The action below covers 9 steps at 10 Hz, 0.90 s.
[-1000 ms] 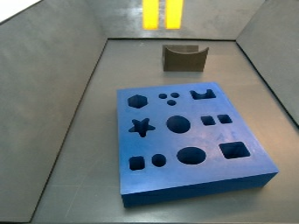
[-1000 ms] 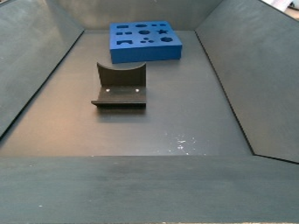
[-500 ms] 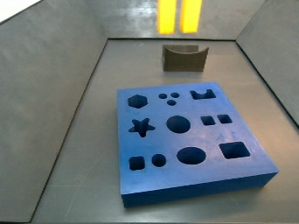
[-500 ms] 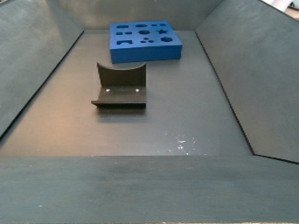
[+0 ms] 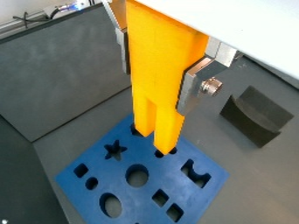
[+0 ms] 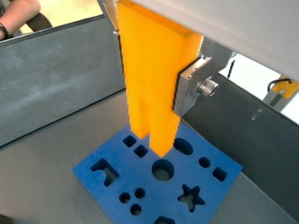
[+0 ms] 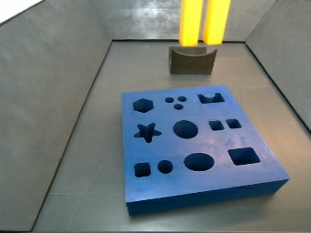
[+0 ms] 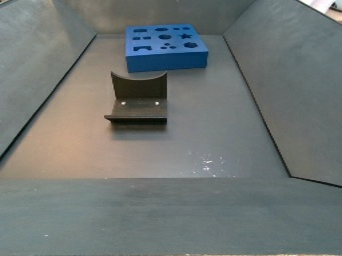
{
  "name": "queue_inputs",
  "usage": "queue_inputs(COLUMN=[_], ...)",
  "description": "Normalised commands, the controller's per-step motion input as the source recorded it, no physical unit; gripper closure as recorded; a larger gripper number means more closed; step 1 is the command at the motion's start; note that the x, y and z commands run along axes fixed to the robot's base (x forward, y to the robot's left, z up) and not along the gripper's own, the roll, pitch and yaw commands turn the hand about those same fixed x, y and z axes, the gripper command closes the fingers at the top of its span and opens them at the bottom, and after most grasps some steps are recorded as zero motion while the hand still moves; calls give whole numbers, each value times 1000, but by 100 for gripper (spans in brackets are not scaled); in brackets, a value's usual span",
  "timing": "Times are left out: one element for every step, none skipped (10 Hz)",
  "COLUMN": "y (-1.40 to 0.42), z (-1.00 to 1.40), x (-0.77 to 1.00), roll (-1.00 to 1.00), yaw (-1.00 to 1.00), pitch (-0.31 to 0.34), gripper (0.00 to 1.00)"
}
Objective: Pick up the double-square object. Move up. Move to above the board. Insert the double-square object.
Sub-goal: Insert the double-square object.
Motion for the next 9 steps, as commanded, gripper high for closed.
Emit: queue_inputs(y=[-117, -114, -111, -109, -106, -103, -97, -94, -109], z=[-163, -163, -160, -157, -146, -131, -129, -129, -131], x=[1000, 1000, 1000, 1000, 1000, 1000, 1000, 1000, 1000], roll=[13, 13, 11, 10, 11, 20, 21, 21, 33], yaw=[0, 0, 0, 0, 0, 0, 0, 0, 0], pitch=[0, 0, 0, 0, 0, 0, 0, 0, 0], gripper=[100, 100, 100, 100, 100, 100, 100, 100, 100])
